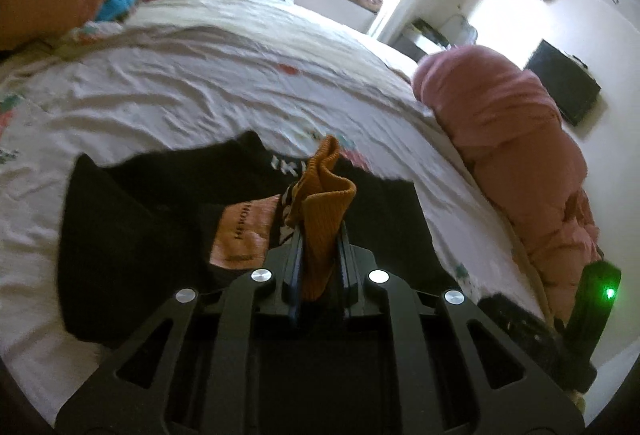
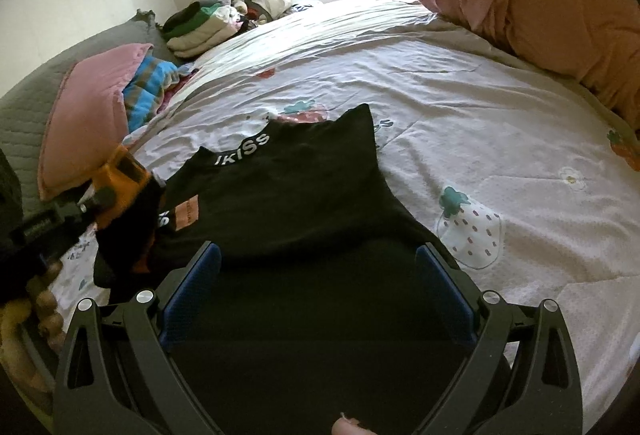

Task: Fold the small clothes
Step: 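Carry the sleeve across the shirt back and open the left tool, then grasp the folded orange cuff with the right tool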

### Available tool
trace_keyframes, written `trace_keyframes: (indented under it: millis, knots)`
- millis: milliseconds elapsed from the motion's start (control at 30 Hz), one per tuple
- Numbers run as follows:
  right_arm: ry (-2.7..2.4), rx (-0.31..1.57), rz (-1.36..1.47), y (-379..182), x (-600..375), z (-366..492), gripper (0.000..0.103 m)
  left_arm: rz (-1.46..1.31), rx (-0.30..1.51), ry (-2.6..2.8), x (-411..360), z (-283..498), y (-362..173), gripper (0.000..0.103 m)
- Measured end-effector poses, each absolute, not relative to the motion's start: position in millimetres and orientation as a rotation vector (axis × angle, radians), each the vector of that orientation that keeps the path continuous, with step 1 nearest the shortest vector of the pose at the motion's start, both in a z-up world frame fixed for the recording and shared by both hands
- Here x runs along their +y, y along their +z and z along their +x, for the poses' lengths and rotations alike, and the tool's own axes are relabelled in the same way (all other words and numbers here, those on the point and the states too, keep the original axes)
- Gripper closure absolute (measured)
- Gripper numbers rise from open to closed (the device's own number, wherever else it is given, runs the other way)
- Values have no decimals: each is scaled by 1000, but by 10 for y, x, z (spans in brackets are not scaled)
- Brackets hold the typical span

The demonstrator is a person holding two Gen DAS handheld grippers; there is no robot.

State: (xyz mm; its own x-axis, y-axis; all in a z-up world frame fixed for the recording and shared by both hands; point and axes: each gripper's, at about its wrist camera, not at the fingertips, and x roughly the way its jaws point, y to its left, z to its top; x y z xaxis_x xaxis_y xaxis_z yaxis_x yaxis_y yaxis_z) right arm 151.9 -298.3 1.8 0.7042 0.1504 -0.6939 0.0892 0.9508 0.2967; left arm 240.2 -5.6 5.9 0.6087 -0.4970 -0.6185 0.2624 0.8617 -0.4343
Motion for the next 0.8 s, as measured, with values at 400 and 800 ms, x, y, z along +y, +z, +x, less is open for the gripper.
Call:
trace_keyframes:
  millis: [400, 800]
  knots:
    - [35, 833, 320, -73, -2823, 1610, 6, -374, 898, -506, -23, 2442, -93, 47]
    - [242, 945, 142, -187, -1924, 2135, 16, -164, 822, -170, 463, 2384, 175, 9]
